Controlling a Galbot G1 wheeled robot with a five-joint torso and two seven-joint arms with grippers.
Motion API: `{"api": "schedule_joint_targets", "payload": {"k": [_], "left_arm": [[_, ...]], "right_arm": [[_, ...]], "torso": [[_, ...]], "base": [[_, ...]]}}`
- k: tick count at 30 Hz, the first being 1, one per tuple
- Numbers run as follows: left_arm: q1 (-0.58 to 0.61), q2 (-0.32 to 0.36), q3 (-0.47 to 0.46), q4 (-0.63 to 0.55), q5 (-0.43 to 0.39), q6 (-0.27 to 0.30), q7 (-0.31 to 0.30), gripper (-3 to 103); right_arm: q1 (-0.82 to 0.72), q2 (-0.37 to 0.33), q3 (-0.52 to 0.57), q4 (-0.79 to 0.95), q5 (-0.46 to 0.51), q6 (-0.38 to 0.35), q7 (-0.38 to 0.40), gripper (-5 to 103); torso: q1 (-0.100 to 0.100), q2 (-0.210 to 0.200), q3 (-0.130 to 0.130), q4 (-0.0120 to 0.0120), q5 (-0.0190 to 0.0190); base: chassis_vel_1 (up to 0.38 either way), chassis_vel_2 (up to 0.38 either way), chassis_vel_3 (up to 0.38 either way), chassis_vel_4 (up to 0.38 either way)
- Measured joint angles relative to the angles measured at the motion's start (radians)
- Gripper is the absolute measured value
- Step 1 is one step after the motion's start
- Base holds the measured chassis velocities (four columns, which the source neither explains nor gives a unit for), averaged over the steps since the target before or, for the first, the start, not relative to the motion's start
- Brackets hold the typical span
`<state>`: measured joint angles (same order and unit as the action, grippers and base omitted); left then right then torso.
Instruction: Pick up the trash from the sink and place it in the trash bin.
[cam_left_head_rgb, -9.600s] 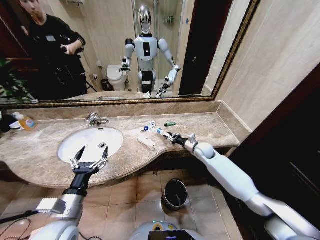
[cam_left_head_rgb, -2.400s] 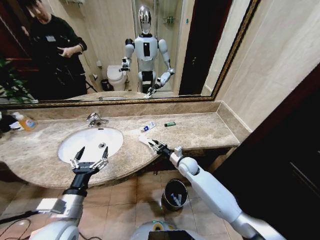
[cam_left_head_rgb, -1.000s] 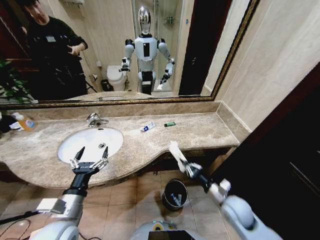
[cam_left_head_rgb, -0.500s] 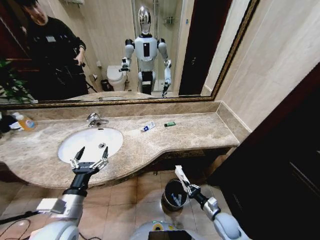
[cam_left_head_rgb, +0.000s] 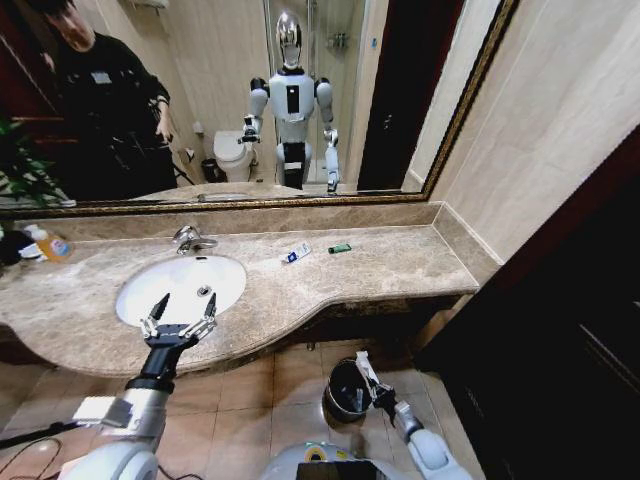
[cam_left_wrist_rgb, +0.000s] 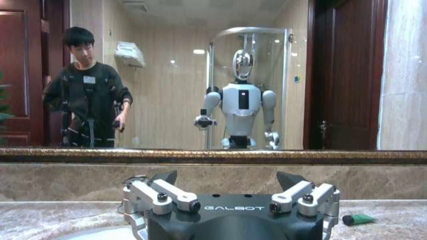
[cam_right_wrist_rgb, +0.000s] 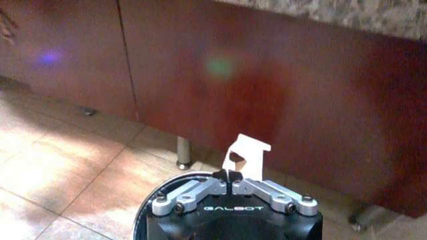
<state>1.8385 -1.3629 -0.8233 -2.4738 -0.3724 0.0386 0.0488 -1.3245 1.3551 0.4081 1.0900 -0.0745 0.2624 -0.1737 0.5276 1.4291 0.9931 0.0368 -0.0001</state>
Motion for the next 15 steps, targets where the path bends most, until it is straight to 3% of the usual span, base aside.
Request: {"api": "schedule_joint_targets", "payload": {"k": [5, 15], "left_arm": [[0.000, 0.000, 0.000, 0.000, 0.000, 0.000, 0.000, 100], [0.000, 0.000, 0.000, 0.000, 0.000, 0.000, 0.000, 100]], "right_arm": [[0.039, 0.052, 0.005, -0.069, -0.020, 0.015, 0.019, 0], [0.047, 0.070, 0.002, -0.071, -0.010, 0.012, 0.024, 0]], "torso": [[0.000, 0.000, 0.000, 0.0000, -0.0001], [0.000, 0.000, 0.000, 0.0000, 0.0000]], "base": [[0.000, 0.000, 0.000, 0.000], [0.000, 0.000, 0.000, 0.000]]}}
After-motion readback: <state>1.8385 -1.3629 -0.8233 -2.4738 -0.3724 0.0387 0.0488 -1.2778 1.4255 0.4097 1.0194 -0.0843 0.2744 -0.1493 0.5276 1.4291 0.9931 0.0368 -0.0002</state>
